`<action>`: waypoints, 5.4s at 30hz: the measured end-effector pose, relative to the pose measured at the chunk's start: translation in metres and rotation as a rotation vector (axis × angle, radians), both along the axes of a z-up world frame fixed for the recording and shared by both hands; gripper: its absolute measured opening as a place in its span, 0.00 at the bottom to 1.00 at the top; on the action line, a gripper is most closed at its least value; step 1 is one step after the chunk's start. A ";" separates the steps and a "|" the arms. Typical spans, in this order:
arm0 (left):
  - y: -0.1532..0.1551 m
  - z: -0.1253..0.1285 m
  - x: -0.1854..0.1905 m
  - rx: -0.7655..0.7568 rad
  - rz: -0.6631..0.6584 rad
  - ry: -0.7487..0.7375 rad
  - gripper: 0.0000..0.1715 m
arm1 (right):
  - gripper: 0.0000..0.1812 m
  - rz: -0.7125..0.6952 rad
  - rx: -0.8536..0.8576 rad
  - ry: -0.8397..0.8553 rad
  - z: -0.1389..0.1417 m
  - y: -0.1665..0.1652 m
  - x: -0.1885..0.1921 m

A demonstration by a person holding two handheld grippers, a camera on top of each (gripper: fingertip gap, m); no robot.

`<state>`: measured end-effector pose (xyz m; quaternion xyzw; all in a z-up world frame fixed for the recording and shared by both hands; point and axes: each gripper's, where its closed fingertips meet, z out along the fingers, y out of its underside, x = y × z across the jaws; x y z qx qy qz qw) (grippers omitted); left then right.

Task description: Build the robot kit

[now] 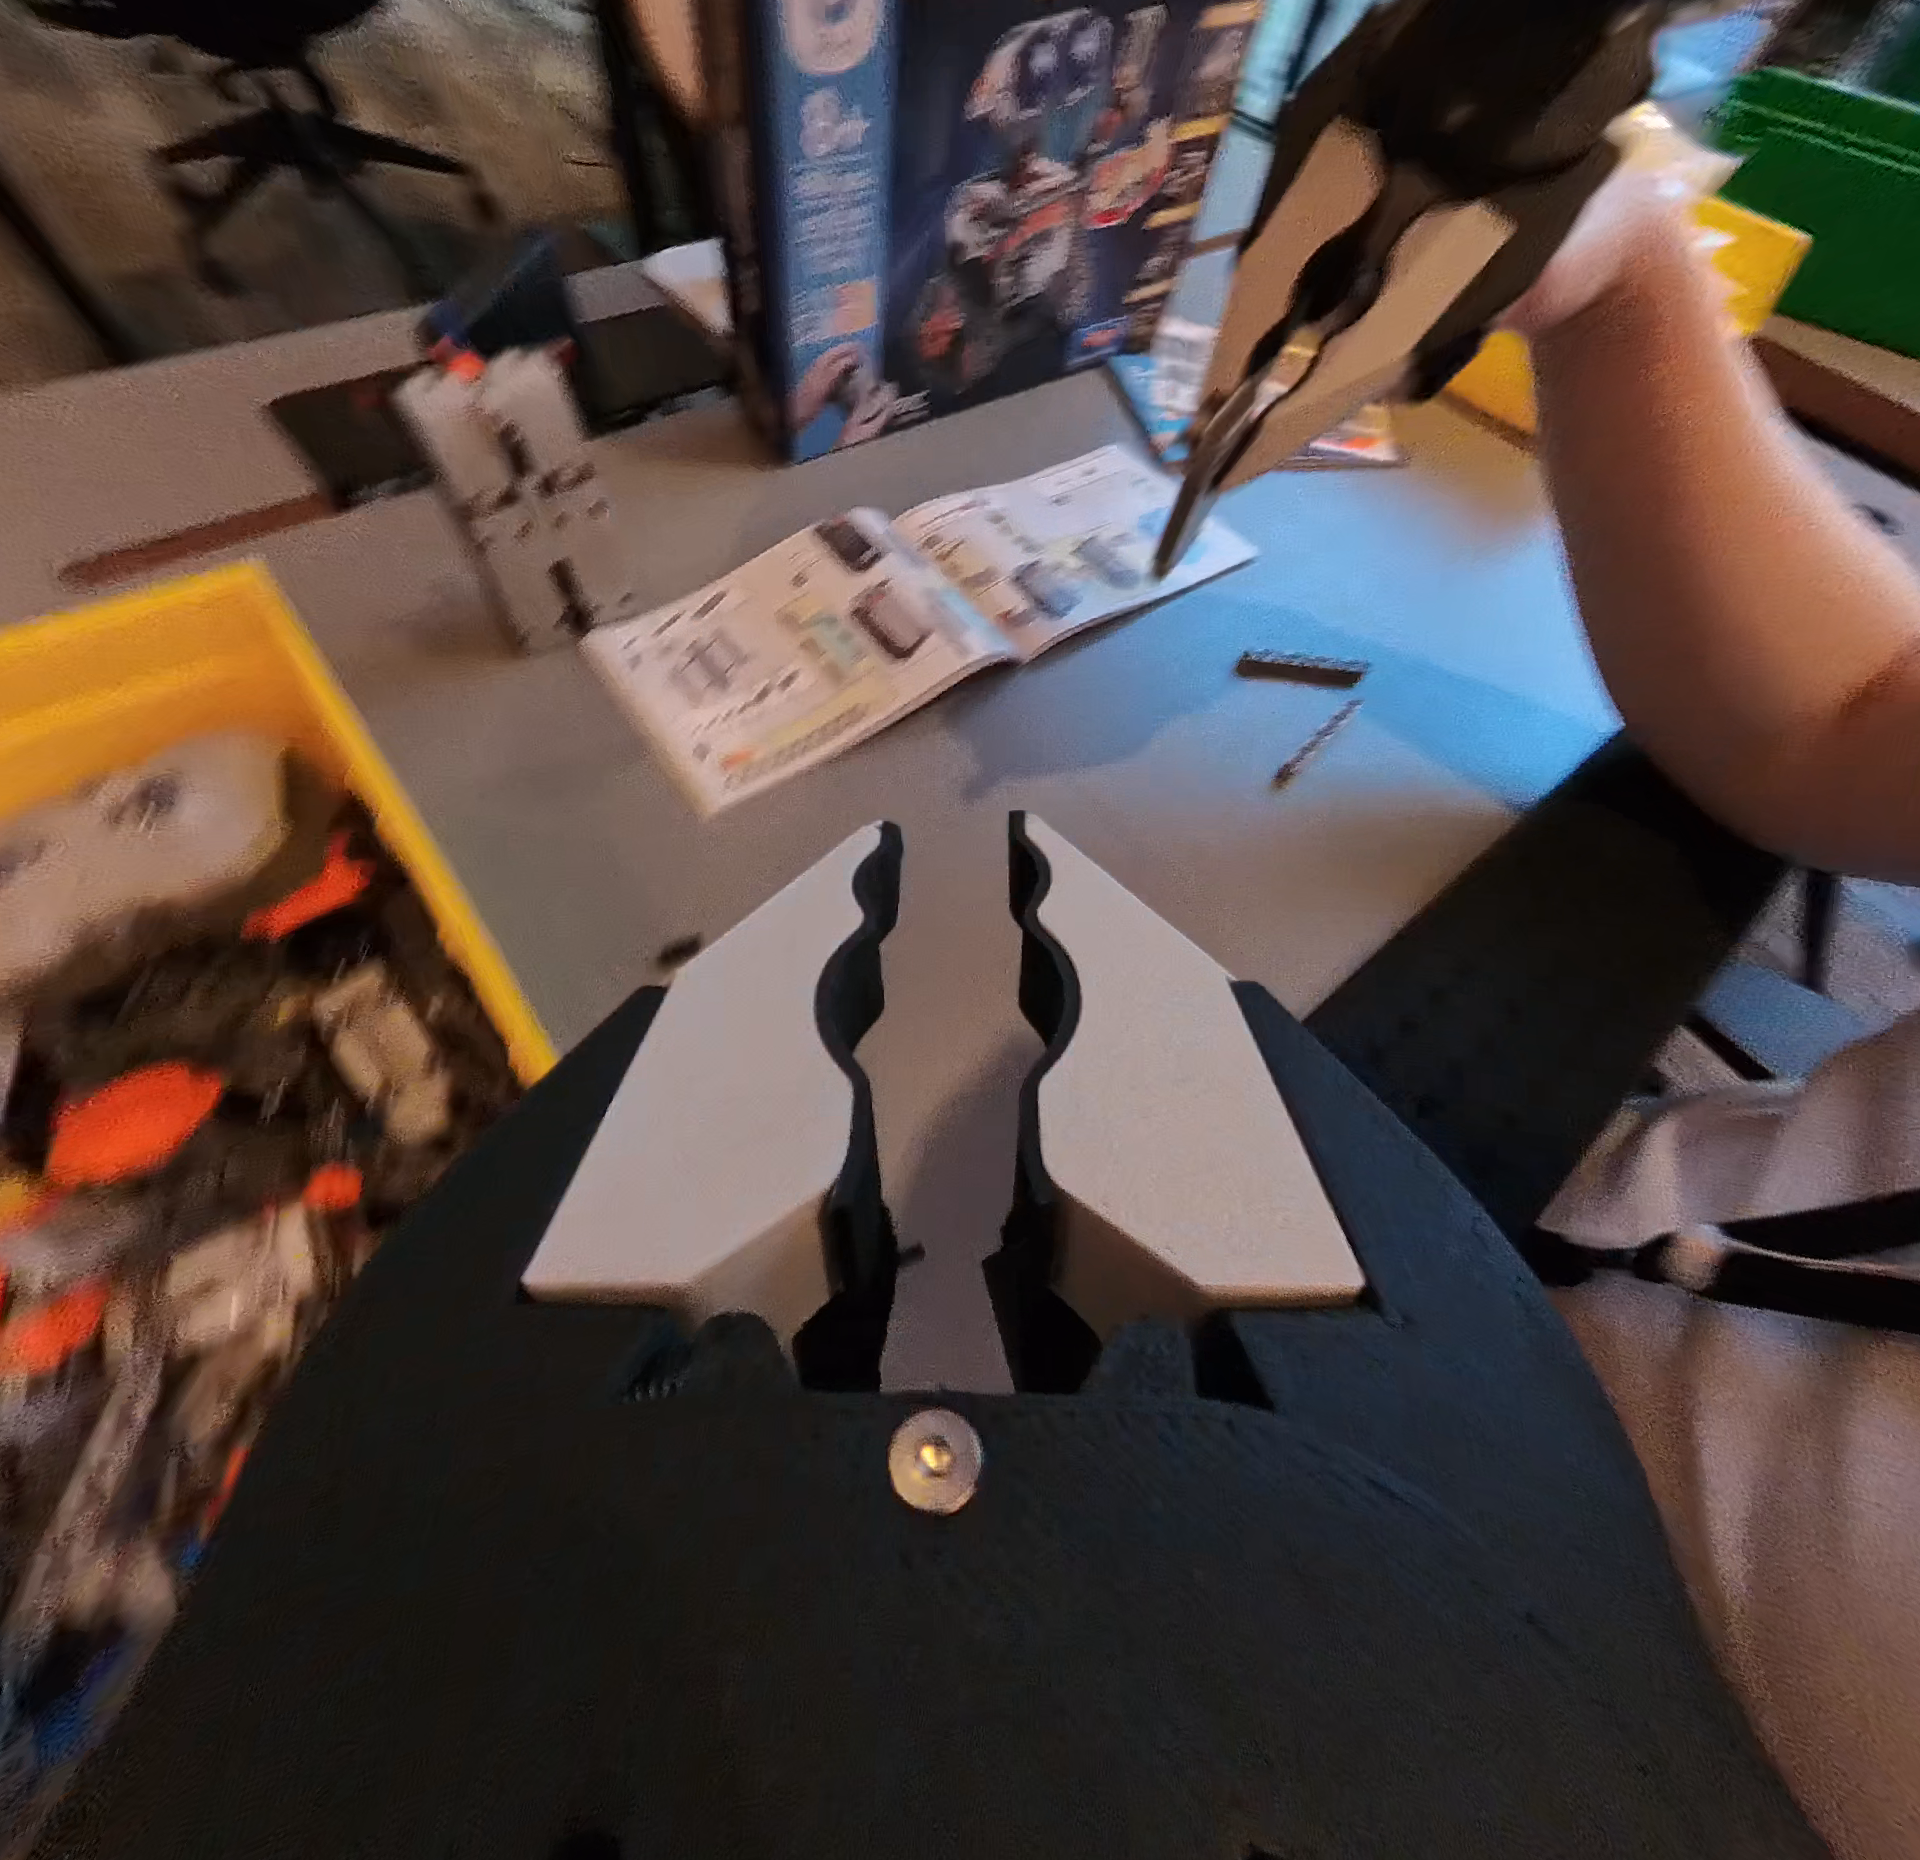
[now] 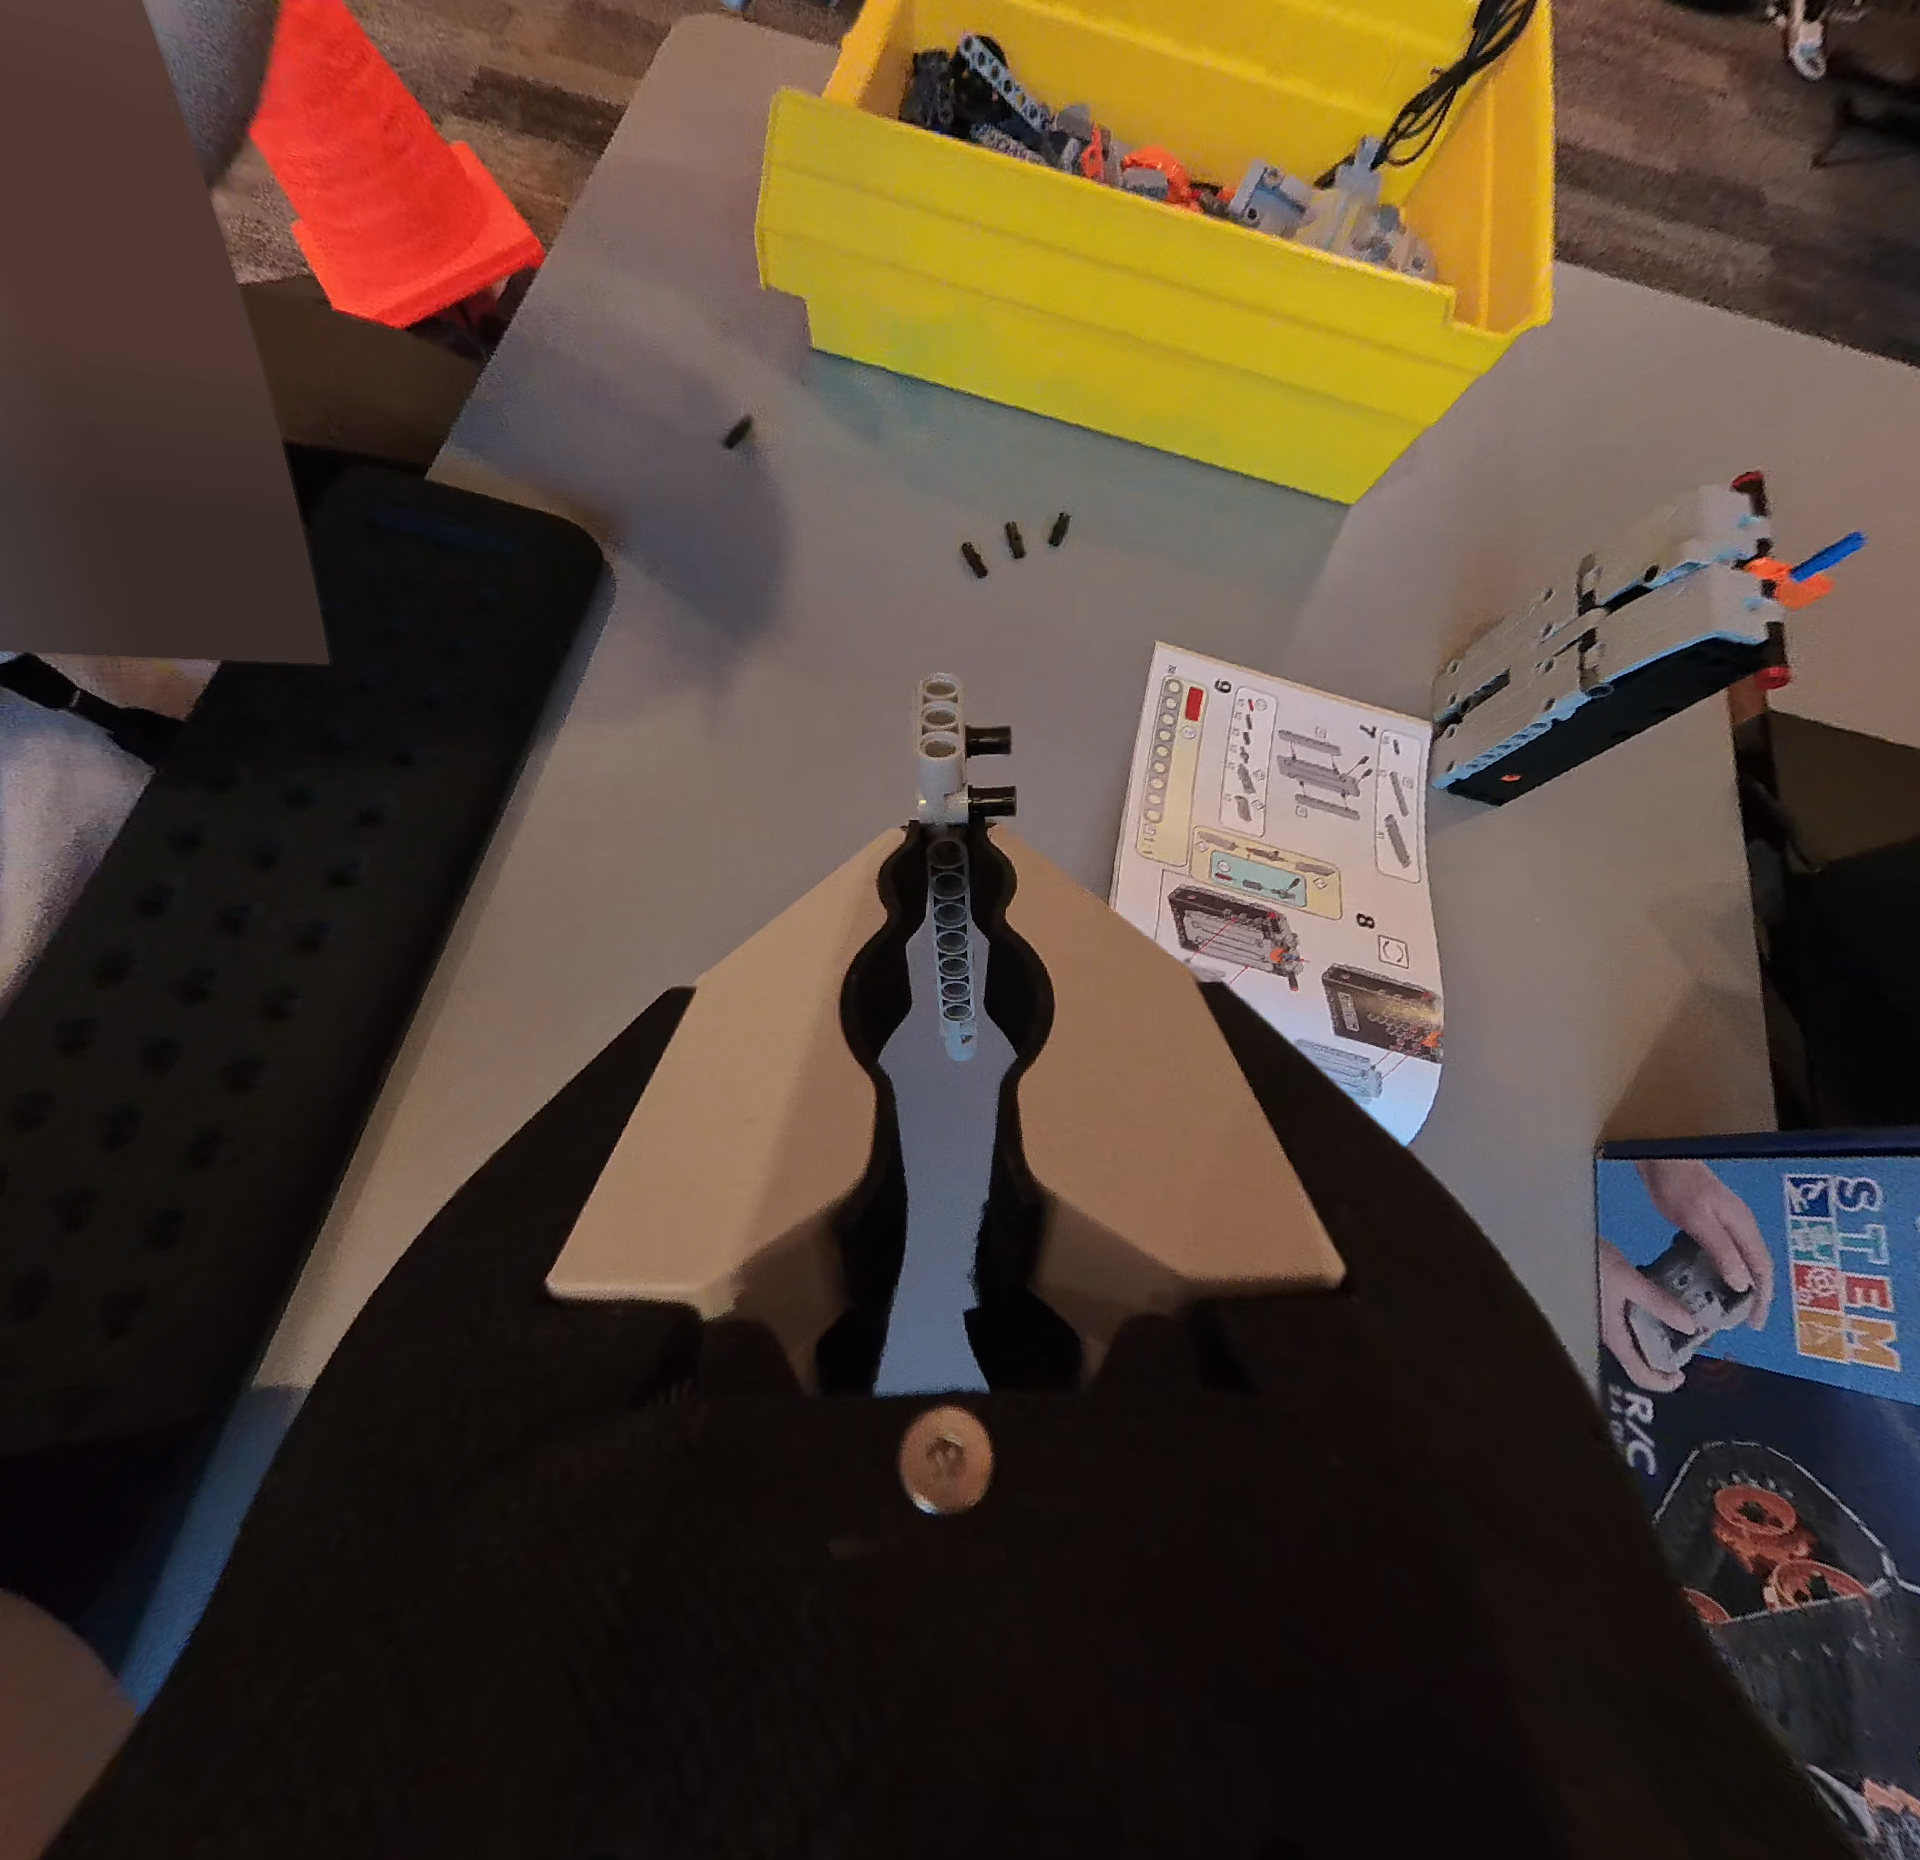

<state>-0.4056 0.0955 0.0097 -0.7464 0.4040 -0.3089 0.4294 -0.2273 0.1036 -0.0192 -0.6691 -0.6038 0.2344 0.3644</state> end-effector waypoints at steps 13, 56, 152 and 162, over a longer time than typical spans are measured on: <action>-0.057 -0.113 -0.047 -0.173 0.168 -0.001 0.19 | 0.03 0.001 0.063 0.006 0.017 -0.013 -0.006; -0.062 -0.168 -0.016 0.016 0.353 0.259 0.06 | 0.04 -0.024 0.111 -0.018 0.027 -0.019 0.007; -0.014 0.052 0.176 -0.180 -0.800 0.068 0.01 | 0.03 -0.111 -0.223 0.353 0.073 -0.016 0.006; -0.023 0.047 0.187 -0.174 -0.833 0.079 0.00 | 0.04 -0.180 -0.253 0.220 0.041 -0.004 0.014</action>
